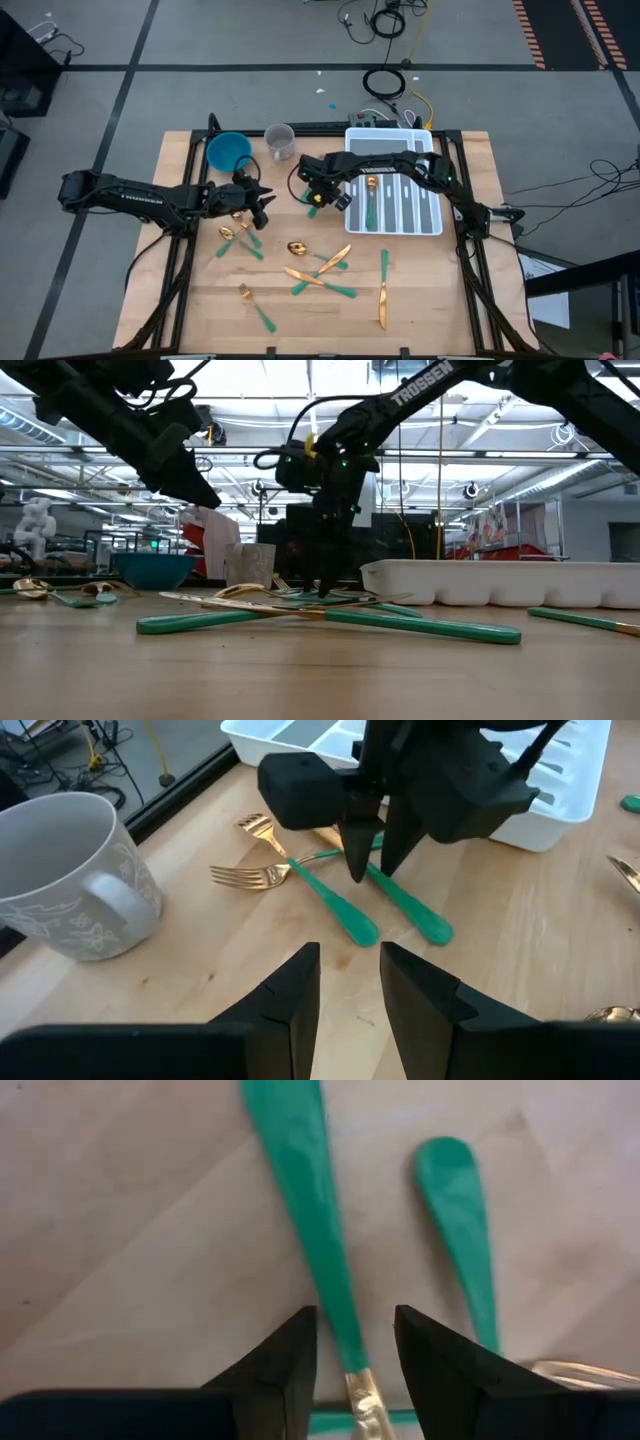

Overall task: Sort silverware
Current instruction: Put the green knife into the white silverware organizer

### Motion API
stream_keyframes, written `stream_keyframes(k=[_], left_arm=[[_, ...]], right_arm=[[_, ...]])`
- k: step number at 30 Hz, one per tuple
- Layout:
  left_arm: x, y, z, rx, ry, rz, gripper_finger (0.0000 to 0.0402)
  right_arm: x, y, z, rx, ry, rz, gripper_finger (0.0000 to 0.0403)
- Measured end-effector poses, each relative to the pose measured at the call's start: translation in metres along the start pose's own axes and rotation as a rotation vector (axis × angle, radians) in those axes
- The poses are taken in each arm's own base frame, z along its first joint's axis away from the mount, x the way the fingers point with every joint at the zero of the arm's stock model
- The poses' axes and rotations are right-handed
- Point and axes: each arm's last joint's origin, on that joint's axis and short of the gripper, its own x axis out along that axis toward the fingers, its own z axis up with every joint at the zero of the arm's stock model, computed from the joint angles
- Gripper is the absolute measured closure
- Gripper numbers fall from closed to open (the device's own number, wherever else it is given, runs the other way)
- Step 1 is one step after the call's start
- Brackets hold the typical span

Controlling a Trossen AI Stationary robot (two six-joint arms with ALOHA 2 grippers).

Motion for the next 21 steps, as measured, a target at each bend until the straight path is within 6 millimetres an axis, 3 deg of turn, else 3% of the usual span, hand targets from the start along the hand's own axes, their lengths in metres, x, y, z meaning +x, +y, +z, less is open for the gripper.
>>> stream_keyframes(k=[5, 11, 21], left_arm=[[0.0, 0.0, 0.0, 0.01, 0.002, 0.004, 0.0287], [0.0, 0.0, 0.0, 0.018, 0.001, 0.005, 0.0287], [0.0, 0.0, 0.0, 0.018, 0.001, 0.005, 0.0287]], right_arm=[[0.006, 0.0, -0.001, 0.042, 0.008, 0.004, 0.0281], [0.005, 0.002, -0.001, 0.048, 0.052, 0.014, 0.0388], [-0.001, 0.005, 0.01, 0.077, 0.075, -0.017, 0.04]])
